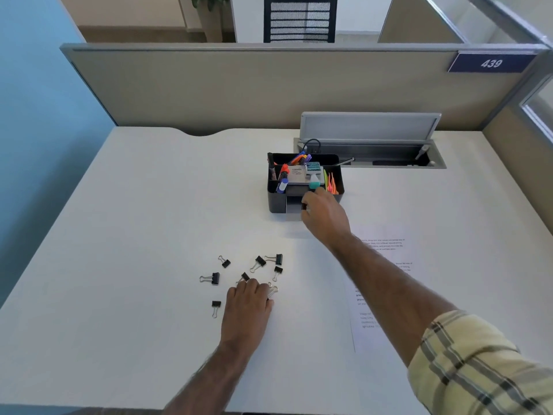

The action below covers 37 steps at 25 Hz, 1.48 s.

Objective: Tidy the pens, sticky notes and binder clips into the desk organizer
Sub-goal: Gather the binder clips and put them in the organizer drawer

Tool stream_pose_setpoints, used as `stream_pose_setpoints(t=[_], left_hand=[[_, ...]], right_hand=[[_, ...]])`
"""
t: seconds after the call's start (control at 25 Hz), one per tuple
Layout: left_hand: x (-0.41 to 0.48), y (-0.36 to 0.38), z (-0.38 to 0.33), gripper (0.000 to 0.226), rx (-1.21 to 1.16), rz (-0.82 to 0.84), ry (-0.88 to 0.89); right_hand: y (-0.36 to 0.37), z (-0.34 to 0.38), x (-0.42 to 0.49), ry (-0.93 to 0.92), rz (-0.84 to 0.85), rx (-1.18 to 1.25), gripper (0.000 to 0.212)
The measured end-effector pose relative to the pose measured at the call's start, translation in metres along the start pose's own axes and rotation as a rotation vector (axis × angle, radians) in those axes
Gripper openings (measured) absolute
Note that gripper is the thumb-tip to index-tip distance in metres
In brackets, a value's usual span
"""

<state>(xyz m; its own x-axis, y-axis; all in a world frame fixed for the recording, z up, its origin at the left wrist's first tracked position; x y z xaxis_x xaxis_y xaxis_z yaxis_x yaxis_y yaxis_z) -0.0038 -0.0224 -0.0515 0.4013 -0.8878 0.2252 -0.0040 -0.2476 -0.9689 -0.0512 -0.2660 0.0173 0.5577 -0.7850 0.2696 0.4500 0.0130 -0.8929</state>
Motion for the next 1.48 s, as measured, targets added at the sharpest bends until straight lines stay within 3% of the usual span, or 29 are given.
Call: stream_pose_setpoints(t=[0.2,0.44,0.52,0.68,0.92,1.08,1.2,1.48], left_hand=[[0.001,-0.001,-0.001,0.018,-0.040,-0.013,0.021],[-0.005,0.000,0.011,0.033,-0.038,0.028,-0.129],[-0.006,0.000,0.008,0.033,-0.050,0.030,-0.102],[-0.010,0.011,0.003,0.022,-0.132,0.087,-0.045],[-0.011,0.027,0.012,0.028,-0.328,0.164,-0.147],[0.001,0.009,0.035,0.015,-0.590,0.098,-0.350],[0.029,-0.013,0.051,0.022,-0.711,0.007,-0.459],[0.168,-0.046,-0.017,0.021,-0.542,-0.088,-0.200]], right_hand=[[0.008,-0.002,0.011,-0.051,0.073,-0.080,0.024],[-0.010,0.039,-0.024,-0.190,-0.129,0.134,0.009],[0.015,0.045,-0.053,-0.175,0.039,0.204,0.010],[0.066,0.037,-0.101,-0.233,0.400,0.062,0.022],[0.078,0.033,-0.113,-0.329,0.448,-0.027,0.023],[0.077,0.038,-0.117,-0.331,0.440,0.003,0.027],[0.080,0.047,-0.123,-0.400,0.459,0.006,0.020],[0.085,0.042,-0.124,-0.334,0.432,0.052,0.013]])
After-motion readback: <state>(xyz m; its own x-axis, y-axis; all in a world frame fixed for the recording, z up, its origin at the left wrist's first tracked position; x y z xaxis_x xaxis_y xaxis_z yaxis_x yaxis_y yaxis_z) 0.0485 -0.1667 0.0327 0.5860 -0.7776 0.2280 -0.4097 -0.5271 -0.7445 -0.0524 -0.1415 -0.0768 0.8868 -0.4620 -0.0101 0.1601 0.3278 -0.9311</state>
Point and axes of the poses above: each hand's wrist, its own x-axis towards the middle knuckle, its own y-axis out of the palm, z = x × y, the point moved 8 cm from there along x, towards the middle knuckle, and after that the axes turned 10 degrees about -z, right-handed, at the moved point
